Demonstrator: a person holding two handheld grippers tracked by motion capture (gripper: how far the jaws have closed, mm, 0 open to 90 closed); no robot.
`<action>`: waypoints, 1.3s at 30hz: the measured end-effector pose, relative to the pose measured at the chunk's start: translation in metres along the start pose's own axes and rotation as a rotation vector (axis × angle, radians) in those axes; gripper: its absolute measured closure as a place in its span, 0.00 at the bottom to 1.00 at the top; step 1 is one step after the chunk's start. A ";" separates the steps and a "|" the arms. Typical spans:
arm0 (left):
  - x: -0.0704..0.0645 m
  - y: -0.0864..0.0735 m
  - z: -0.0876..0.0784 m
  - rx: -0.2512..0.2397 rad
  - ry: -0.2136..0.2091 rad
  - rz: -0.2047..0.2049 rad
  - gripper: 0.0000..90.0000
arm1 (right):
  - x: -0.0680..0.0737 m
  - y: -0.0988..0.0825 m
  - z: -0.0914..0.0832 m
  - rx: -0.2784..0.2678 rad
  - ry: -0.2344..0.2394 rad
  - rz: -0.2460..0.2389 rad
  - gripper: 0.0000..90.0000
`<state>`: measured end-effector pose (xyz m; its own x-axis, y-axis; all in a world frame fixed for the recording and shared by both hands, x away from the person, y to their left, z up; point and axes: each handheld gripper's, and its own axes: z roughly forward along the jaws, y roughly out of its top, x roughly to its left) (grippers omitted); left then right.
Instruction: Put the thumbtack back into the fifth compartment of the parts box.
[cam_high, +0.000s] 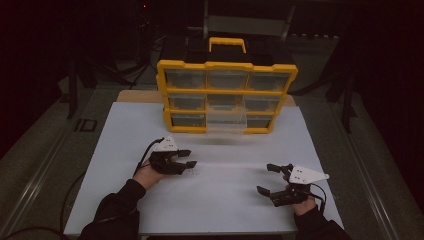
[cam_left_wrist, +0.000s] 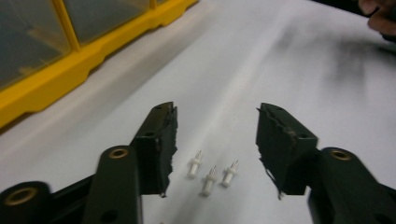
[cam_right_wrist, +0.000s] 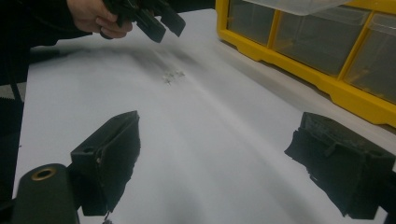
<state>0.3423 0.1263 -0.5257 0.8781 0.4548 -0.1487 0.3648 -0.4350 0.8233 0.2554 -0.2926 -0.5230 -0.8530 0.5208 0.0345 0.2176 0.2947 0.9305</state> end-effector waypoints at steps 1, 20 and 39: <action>0.001 -0.001 0.002 0.006 0.001 -0.007 0.55 | 0.000 0.000 0.000 0.001 0.000 0.000 0.15; 0.015 -0.018 0.028 0.109 -0.008 -0.049 0.77 | -0.001 -0.001 -0.001 0.009 -0.004 0.002 0.16; 0.019 -0.015 0.036 0.171 -0.034 -0.052 0.94 | -0.001 -0.002 0.000 0.015 -0.007 0.006 0.16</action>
<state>0.3643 0.1135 -0.5604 0.8655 0.4550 -0.2093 0.4547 -0.5386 0.7094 0.2556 -0.2939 -0.5244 -0.8481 0.5285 0.0372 0.2297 0.3036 0.9247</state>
